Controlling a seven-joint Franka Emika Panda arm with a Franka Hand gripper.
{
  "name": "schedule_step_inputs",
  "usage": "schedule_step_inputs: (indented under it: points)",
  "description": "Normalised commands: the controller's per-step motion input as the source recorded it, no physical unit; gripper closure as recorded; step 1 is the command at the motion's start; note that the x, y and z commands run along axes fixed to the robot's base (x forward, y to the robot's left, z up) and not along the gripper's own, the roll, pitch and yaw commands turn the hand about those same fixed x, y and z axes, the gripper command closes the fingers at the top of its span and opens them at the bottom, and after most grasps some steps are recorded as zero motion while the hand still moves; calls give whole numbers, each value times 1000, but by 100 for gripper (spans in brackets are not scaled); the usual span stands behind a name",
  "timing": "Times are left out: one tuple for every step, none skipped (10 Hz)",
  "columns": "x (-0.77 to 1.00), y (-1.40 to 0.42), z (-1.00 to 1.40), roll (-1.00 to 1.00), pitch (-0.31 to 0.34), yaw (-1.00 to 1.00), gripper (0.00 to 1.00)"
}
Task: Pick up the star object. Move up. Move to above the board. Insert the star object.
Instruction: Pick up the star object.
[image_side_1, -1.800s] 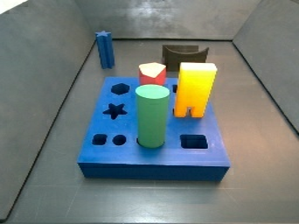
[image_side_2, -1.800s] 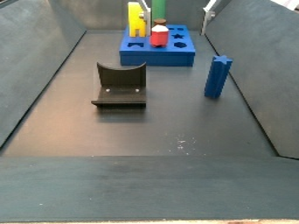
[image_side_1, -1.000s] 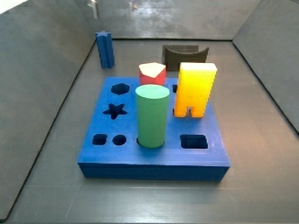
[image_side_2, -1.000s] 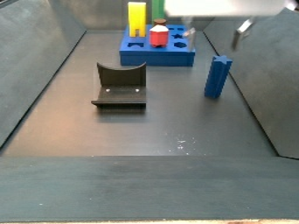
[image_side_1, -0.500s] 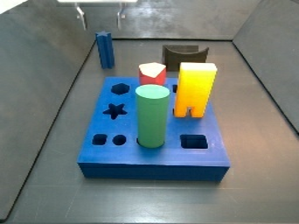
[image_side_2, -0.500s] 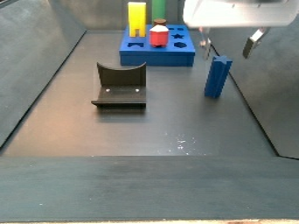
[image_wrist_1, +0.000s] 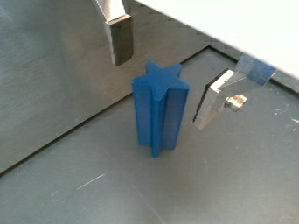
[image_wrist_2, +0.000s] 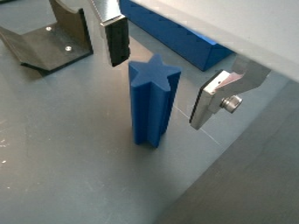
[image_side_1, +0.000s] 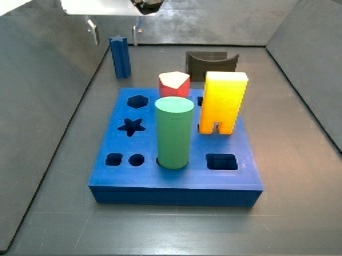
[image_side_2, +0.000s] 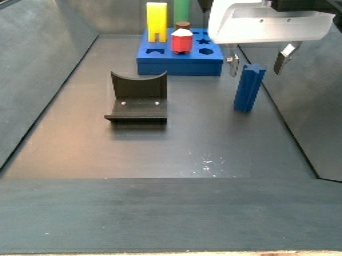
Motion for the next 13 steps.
schedule_step_inputs:
  points:
    - [6, 0, -391, 27, 0, 9, 0]
    - [29, 0, -429, 69, 0, 106, 0]
    - [11, -31, -306, 74, 0, 143, 0]
    - [0, -137, -137, 36, 0, 60, 0]
    - [0, -183, -83, 39, 0, 23, 0]
    - [-9, -134, -43, 20, 0, 0, 0]
    - [-60, 0, 0, 0, -44, 0, 0]
    - [0, 6, 0, 0, 0, 0, 0]
    - [0, 0, 0, 0, 0, 0, 100]
    - [0, 0, 0, 0, 0, 0, 100]
    - [0, 0, 0, 0, 0, 0, 100]
    - [0, 0, 0, 0, 0, 0, 100]
    - [0, 0, 0, 0, 0, 0, 100]
